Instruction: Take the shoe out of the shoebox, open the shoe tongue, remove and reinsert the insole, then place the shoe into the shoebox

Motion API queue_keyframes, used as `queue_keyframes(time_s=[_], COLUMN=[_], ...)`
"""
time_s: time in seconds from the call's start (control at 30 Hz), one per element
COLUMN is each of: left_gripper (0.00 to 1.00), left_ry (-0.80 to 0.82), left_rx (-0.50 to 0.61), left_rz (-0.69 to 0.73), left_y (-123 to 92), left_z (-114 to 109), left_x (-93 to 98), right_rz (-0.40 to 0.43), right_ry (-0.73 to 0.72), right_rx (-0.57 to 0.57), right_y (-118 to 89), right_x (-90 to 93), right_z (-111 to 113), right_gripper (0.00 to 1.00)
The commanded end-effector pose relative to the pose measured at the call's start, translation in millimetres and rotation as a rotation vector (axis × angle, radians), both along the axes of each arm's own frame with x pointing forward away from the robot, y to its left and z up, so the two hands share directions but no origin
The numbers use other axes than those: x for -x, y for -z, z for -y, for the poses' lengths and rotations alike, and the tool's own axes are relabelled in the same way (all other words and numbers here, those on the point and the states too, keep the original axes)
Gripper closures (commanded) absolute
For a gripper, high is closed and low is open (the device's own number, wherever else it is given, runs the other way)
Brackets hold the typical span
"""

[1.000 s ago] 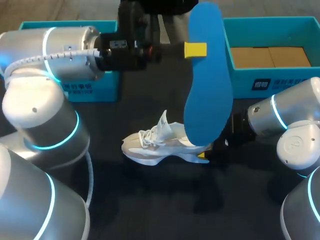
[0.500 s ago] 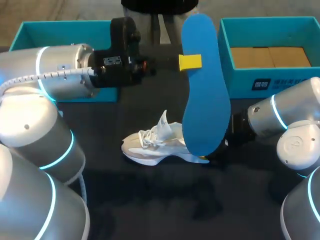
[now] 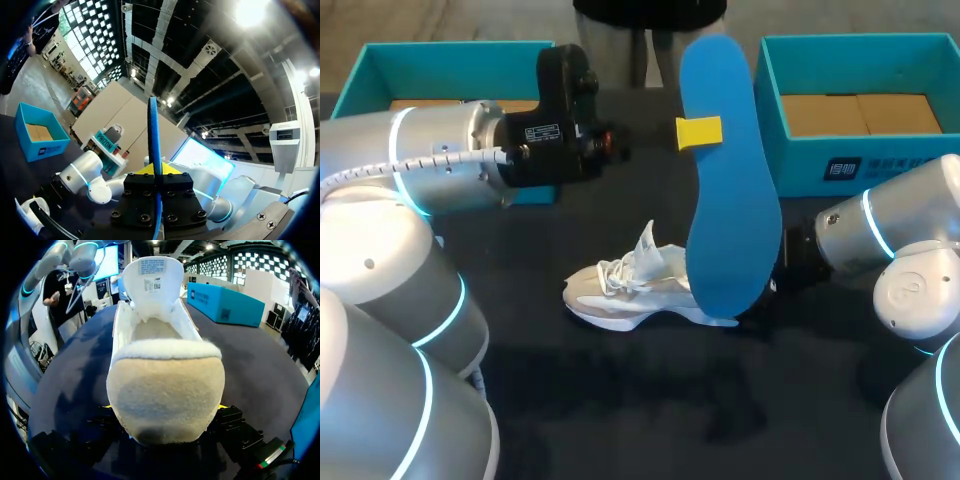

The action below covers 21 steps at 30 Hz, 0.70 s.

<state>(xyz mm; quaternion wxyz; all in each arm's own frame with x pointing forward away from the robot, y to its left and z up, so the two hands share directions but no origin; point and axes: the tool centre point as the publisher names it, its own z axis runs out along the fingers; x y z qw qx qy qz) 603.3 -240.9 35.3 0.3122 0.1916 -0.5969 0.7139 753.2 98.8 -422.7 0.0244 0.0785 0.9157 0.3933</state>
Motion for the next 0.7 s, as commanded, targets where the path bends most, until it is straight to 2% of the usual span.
queue_keyframes(time_s=[0.03, 0.4, 0.43, 0.47, 0.5, 0.7], left_gripper=[1.00, 1.00, 1.00, 1.00, 1.00, 1.00], left_ry=[-0.002, -0.002, -0.002, -0.002, -0.002, -0.002], left_rx=[0.003, 0.003, 0.003, 0.003, 0.003, 0.003], left_rz=[0.000, 0.000, 0.000, 0.000, 0.000, 0.000], left_y=[0.7, 0.7, 0.7, 0.7, 0.7, 0.7], left_z=[2.0, 2.0, 2.0, 2.0, 2.0, 2.0], left_x=[0.5, 0.5, 0.5, 0.5, 0.5, 0.5], right_rz=[-0.002, -0.002, -0.002, -0.002, -0.002, -0.006], right_ry=[0.002, 0.002, 0.002, 0.002, 0.002, 0.005], right_rx=[0.007, 0.007, 0.007, 0.007, 0.007, 0.015], right_y=[2.2, 2.2, 2.2, 2.2, 2.2, -1.0], right_x=[-1.4, -1.4, -1.4, -1.4, -1.4, -2.5], right_z=[-2.6, -2.6, -2.6, -2.6, -2.6, -1.7], right_gripper=[1.00, 1.00, 0.79, 0.15, 0.00, 0.00])
